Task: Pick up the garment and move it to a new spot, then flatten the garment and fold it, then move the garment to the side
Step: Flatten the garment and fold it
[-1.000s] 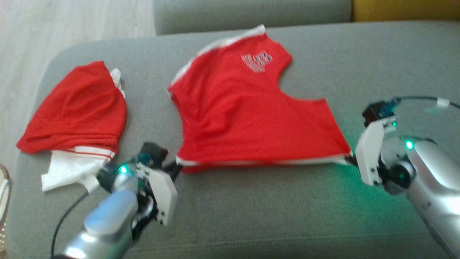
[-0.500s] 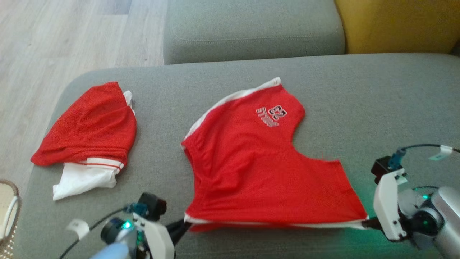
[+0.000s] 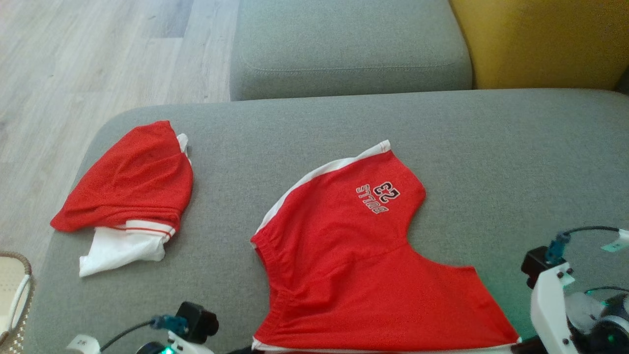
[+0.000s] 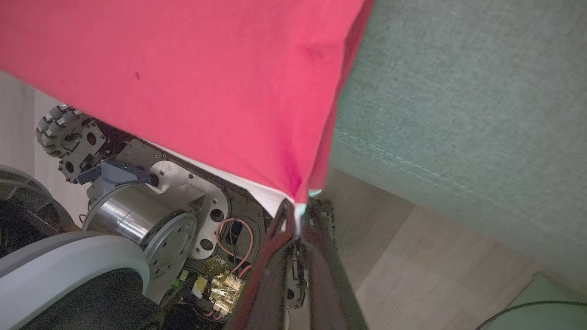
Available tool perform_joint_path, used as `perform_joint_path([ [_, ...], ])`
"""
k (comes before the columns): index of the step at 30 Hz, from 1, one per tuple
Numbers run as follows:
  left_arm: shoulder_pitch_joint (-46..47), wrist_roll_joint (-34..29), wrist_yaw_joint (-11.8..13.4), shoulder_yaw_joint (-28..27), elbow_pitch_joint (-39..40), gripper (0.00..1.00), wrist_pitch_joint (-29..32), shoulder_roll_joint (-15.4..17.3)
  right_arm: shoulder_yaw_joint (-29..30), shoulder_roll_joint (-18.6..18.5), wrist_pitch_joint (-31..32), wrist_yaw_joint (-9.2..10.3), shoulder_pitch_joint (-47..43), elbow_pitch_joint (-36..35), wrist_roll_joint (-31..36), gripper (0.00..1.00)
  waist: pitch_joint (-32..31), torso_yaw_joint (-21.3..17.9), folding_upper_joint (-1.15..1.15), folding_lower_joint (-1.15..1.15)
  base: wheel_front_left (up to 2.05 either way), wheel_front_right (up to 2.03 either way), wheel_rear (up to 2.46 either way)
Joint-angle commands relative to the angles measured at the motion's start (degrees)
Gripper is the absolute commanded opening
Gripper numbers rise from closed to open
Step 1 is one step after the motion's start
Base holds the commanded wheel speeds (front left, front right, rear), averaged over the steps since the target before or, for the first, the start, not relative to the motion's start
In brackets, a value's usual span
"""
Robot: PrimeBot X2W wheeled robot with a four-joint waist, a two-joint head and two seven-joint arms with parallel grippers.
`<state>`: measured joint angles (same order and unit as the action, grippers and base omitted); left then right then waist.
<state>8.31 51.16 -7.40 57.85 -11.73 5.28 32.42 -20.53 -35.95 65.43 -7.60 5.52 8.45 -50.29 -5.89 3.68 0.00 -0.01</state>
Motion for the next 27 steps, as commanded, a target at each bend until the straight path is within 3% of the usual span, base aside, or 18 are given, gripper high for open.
perform_joint_path([
  [1,2.42,0.25,0.49,-2.58,1.14,0.00,-0.07,2.95,1.91,-2.81,0.51,0.11,0.94,-2.16,1.08,0.00,0.01,0.04,0.00,0.01,0.00,0.00,0.00],
  [14,6.70,5.45,0.81,-6.54,6.67,0.00,1.48,2.53,11.23,5.57,2.39,0.11,7.02,-9.15,8.49,0.00,2.88,3.64,0.00,0.01,0.00,0.00,0.00],
  [27,14.68,7.16,2.38,-10.27,4.93,0.00,0.67,-2.97,10.21,9.31,-7.10,0.11,25.18,0.71,15.99,0.00,11.60,9.02,0.00,0.01,0.00,0.00,0.00],
])
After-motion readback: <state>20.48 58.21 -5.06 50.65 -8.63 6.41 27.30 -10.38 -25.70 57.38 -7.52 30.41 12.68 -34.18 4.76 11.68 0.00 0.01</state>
